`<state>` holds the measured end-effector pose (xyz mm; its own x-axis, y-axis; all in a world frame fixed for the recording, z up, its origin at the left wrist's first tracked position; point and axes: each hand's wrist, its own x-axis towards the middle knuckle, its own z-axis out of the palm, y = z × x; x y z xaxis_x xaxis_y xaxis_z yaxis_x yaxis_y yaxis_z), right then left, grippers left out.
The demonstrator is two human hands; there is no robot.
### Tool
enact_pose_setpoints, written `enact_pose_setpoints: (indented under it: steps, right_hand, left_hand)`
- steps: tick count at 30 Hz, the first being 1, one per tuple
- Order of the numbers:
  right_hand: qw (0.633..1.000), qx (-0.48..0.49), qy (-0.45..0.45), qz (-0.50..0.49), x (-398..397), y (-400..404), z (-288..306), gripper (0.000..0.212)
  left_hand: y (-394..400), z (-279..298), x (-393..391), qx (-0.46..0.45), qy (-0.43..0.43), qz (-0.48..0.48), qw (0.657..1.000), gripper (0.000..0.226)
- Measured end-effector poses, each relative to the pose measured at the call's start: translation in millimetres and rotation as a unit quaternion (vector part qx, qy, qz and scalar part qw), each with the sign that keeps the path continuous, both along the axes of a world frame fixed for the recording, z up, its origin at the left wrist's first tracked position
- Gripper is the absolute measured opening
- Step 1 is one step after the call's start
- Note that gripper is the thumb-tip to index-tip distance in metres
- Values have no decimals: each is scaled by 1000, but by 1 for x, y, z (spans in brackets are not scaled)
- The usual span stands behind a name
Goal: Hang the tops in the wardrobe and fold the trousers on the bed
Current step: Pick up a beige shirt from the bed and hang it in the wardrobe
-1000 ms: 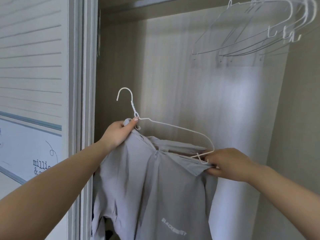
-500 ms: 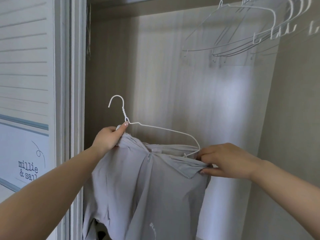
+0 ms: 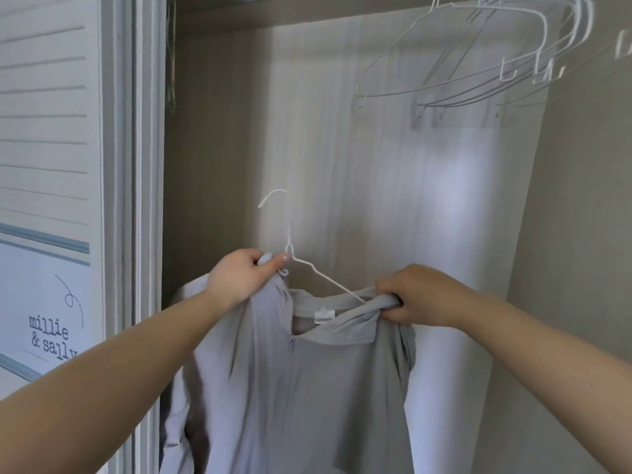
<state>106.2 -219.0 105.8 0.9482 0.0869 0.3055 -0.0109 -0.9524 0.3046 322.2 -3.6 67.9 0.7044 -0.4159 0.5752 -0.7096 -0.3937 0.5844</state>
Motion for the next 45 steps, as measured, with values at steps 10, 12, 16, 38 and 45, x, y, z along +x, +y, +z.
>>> enact_pose_setpoints:
  steps: [10, 12, 16, 38, 45]
  right_hand:
    - [984, 169, -54, -3, 14, 11, 0, 42]
    - [987, 158, -37, -2, 16, 16, 1, 18]
    - [995, 92, 32, -24, 15, 17, -1, 34]
    - [968, 241, 39, -63, -14, -20, 4, 22]
    - [882, 468, 36, 45, -14, 8, 23, 9]
  left_hand:
    - [-26, 8, -29, 13, -29, -50, 998, 61]
    - [-29, 8, -34, 23, -32, -62, 997, 59]
    - [-30, 4, -38, 37, -46, -74, 996, 59]
    - [10, 3, 9, -89, -25, 20, 995, 54]
    - [4, 30, 9, -175, 0, 12, 984, 45]
